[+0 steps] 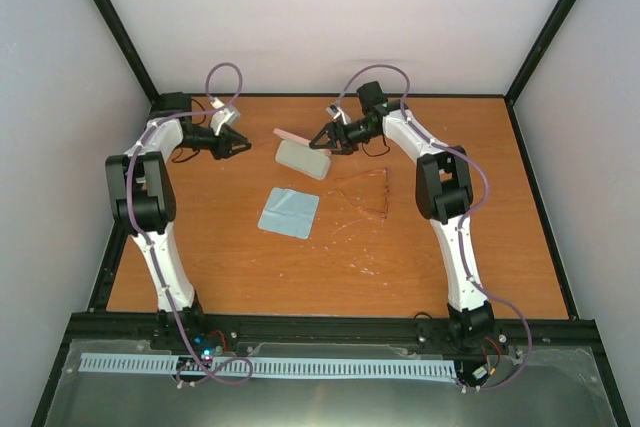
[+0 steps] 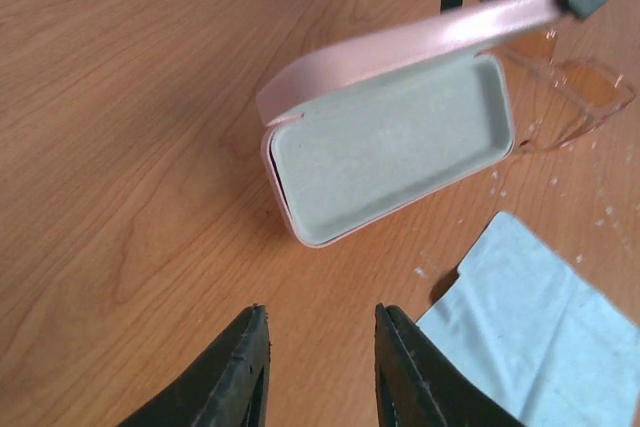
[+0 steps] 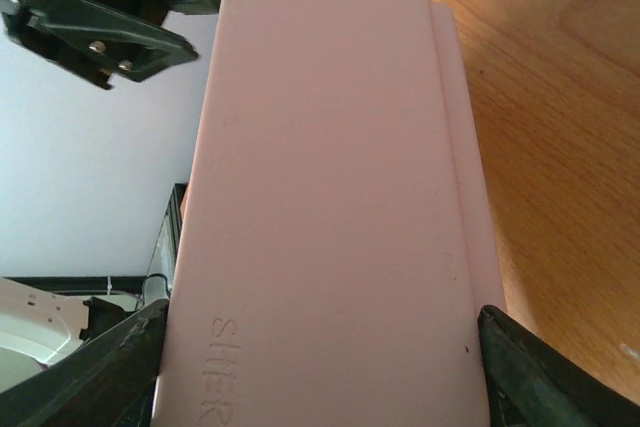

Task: Organize the sunglasses
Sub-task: Open the sunglasses case, then place the sunglasses case at the center of the board.

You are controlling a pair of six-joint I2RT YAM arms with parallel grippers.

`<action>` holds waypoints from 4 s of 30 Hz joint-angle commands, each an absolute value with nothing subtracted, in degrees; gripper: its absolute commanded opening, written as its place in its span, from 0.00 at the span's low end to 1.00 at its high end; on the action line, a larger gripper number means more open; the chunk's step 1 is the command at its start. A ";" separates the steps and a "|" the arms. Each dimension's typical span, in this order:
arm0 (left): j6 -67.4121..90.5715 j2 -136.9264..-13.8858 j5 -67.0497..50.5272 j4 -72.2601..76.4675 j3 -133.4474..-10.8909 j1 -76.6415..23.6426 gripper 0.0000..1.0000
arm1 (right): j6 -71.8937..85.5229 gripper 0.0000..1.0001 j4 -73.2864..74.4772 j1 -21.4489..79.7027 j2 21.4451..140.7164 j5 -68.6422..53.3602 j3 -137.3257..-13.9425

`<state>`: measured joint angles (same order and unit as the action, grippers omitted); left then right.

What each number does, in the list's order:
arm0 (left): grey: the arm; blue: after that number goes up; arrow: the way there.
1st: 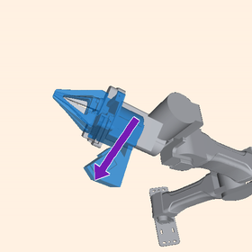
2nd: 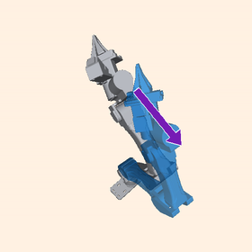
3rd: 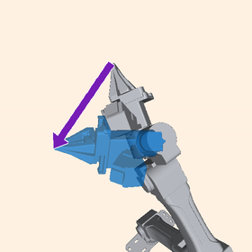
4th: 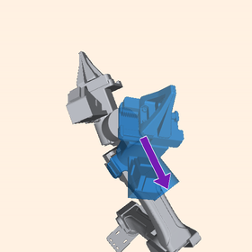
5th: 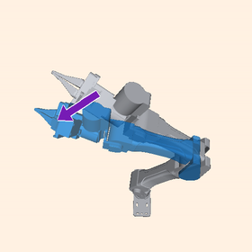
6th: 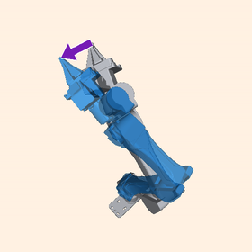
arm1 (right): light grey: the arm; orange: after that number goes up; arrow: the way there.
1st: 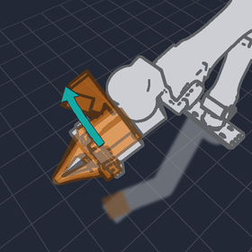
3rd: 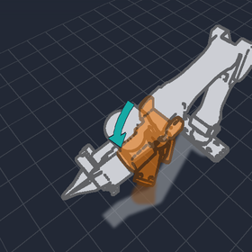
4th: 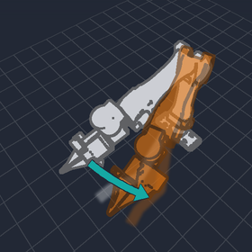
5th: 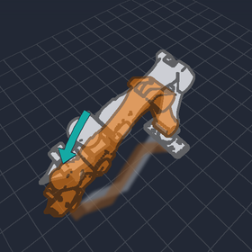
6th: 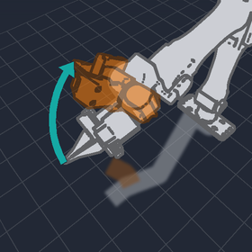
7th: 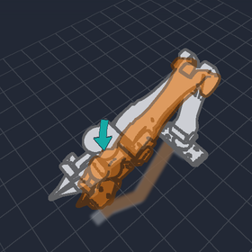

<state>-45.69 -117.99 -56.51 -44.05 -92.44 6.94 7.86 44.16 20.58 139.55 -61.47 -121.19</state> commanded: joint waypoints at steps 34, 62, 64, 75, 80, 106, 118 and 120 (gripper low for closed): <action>-75.81 -117.73 -64.34 -45.62 -97.38 -1.53 0.54 | -0.40 0.03 53.20 20.07 140.54 -74.45 -126.64; -69.04 -122.26 -62.04 -41.66 -102.38 -2.72 0.23 | -1.75 0.03 55.80 20.92 140.22 -76.79 -127.61; -68.37 -122.46 -62.87 -42.30 -103.08 -2.74 0.18 | -1.69 0.03 55.76 20.92 140.45 -76.77 -127.57; -58.54 -122.65 -62.61 -42.22 -101.46 -2.72 0.01 | 6.32 0.66 48.21 19.65 139.26 -68.14 -125.58; -49.92 -120.07 -58.40 -30.84 -95.33 -2.68 0.01 | 10.48 1.00 42.99 15.99 132.78 -54.81 -119.09; -41.68 -129.29 -44.02 -18.90 -99.61 -5.01 0.02 | 18.17 1.00 31.07 12.46 117.41 -34.45 -99.03; -44.04 -129.11 -43.60 -20.28 -99.50 -5.01 0.32 | 17.30 1.00 32.62 13.45 118.04 -33.69 -99.55; -44.36 -129.11 -43.59 -20.54 -99.29 -5.05 0.35 | 17.13 1.00 32.84 13.45 118.14 -33.64 -99.65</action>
<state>-42.59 -129.45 -42.68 -19.42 -97.21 -4.89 17.85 32.34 13.19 117.91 -34.46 -98.83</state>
